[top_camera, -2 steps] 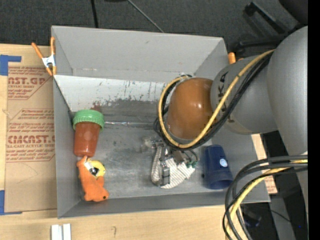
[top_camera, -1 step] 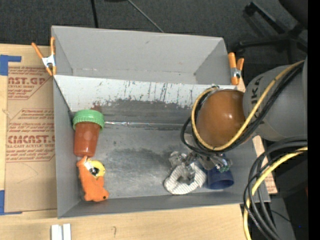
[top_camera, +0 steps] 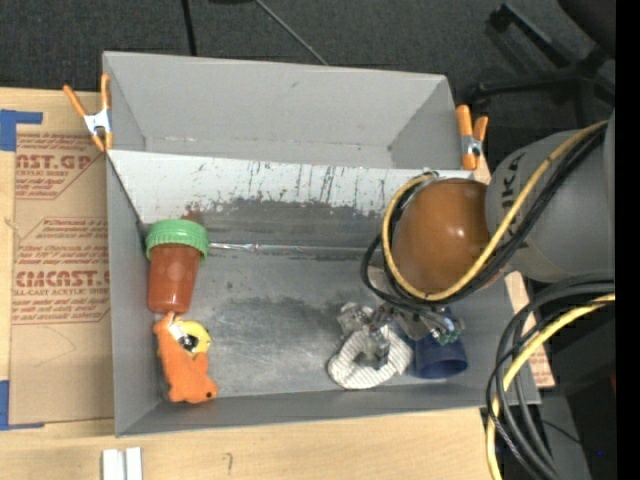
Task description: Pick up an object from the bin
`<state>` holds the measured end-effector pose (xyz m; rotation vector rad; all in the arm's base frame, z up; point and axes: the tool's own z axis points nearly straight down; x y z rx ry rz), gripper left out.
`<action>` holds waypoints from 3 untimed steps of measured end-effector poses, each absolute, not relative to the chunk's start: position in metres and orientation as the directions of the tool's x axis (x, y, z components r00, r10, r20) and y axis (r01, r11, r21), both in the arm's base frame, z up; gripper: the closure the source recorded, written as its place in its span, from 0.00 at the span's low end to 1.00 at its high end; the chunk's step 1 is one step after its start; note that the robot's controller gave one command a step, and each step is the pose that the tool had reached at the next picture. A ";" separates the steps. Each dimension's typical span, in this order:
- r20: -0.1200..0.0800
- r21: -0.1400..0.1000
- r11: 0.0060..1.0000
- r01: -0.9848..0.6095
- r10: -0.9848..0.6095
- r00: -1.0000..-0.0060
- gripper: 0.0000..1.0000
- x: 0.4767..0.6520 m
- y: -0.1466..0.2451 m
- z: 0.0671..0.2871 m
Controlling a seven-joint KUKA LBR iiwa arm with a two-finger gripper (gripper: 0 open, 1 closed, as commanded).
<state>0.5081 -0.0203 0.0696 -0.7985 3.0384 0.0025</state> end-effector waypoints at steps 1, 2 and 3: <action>-0.001 0.002 0.871 -0.492 -0.492 -0.871 1.00 0.508 -0.020 0.070; -0.001 0.002 0.871 -0.492 -0.492 -0.871 1.00 0.508 -0.020 0.070; -0.001 0.002 0.871 -0.492 -0.492 -0.871 1.00 0.508 -0.020 0.070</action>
Offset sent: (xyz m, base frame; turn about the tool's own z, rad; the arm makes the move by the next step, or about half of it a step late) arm 0.0000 0.0000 0.0000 0.0000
